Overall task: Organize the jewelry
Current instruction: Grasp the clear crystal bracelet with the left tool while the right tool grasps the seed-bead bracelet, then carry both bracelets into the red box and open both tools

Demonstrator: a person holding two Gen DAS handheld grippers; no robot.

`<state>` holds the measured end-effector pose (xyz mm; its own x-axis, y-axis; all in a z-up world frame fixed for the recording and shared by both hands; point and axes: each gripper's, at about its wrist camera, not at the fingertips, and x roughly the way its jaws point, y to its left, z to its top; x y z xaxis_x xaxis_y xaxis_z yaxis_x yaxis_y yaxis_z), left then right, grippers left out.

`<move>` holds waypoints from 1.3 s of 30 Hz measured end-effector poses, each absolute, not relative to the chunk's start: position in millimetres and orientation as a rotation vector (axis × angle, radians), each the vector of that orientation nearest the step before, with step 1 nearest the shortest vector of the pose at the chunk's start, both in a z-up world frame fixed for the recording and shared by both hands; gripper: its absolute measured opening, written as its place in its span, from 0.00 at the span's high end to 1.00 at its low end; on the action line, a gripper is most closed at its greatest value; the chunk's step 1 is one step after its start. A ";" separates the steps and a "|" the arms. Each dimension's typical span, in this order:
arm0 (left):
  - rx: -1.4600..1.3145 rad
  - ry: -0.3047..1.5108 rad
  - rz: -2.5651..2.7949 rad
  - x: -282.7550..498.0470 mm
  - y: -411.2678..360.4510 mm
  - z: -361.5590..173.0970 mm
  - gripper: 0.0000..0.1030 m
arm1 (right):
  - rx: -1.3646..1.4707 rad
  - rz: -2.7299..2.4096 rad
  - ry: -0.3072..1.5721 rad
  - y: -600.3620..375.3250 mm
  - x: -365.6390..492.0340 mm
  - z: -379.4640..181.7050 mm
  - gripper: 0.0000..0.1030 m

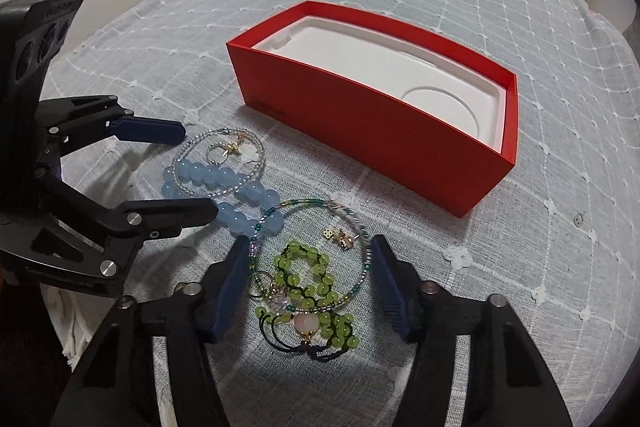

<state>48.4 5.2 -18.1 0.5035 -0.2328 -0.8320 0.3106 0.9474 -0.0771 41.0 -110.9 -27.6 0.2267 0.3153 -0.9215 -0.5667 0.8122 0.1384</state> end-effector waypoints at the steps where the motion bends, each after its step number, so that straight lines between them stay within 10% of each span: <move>1: 0.082 0.992 -0.330 48.0 6.4 -18.0 0.26 | -0.245 0.619 1.197 -110.9 40.9 -27.5 0.44; 39: 0.029 0.947 -0.317 49.5 2.8 -0.9 0.47 | -0.173 0.501 1.096 -149.4 33.5 21.6 0.45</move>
